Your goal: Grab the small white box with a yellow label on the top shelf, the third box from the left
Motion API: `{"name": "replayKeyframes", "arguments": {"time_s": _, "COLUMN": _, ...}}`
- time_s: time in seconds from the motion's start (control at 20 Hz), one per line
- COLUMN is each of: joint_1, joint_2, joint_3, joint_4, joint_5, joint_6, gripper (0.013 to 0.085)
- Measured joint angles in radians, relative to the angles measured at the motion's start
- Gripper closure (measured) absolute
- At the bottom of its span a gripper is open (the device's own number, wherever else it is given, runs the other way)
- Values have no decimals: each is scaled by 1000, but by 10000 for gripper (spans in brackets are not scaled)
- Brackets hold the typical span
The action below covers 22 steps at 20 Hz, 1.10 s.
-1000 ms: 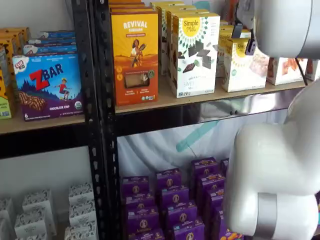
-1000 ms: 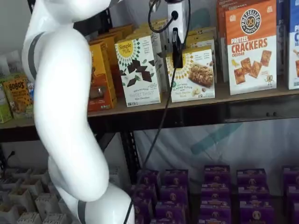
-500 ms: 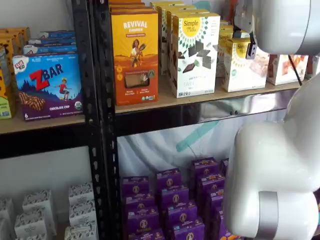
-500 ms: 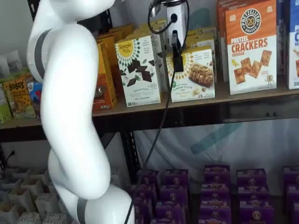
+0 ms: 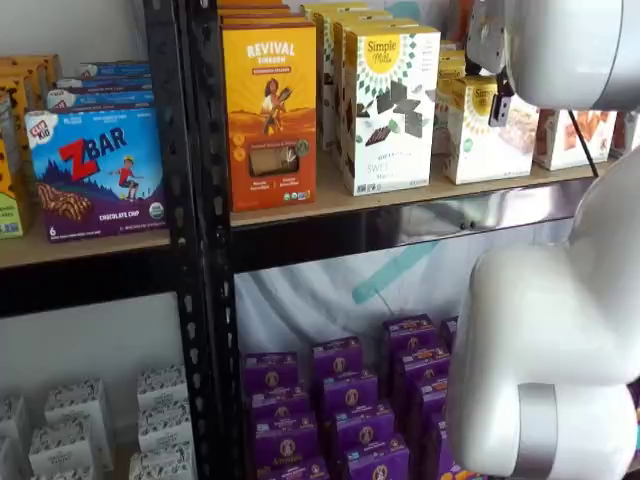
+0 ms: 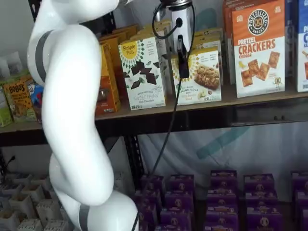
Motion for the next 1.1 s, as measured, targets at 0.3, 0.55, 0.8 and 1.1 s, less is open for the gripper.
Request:
{"name": "replayKeyframes", "arguments": {"time_s": 0.3, "joint_1": -10, "joint_2": -12, "joint_3": 23, "joint_4": 21, "joint_5": -24, "joint_6": -9, "gripper": 370}}
{"name": "replayKeyframes", "arguments": {"time_s": 0.55, "joint_1": -15, "joint_2": -19, "joint_3": 35, "joint_4": 31, "joint_5": -35, "joint_6": -14, "gripper": 370}}
{"name": "replayKeyframes", "arguments": {"time_s": 0.8, "joint_1": -19, "joint_2": -23, "joint_3": 38, "joint_4": 39, "joint_5": -37, "joint_6": -17, "gripper": 490}}
{"name": "replayKeyframes", "arguments": {"time_s": 1.1, "joint_1": -25, "joint_2": -27, "joint_3": 39, "joint_4": 53, "joint_5": -40, "joint_6": -21, "gripper": 570}}
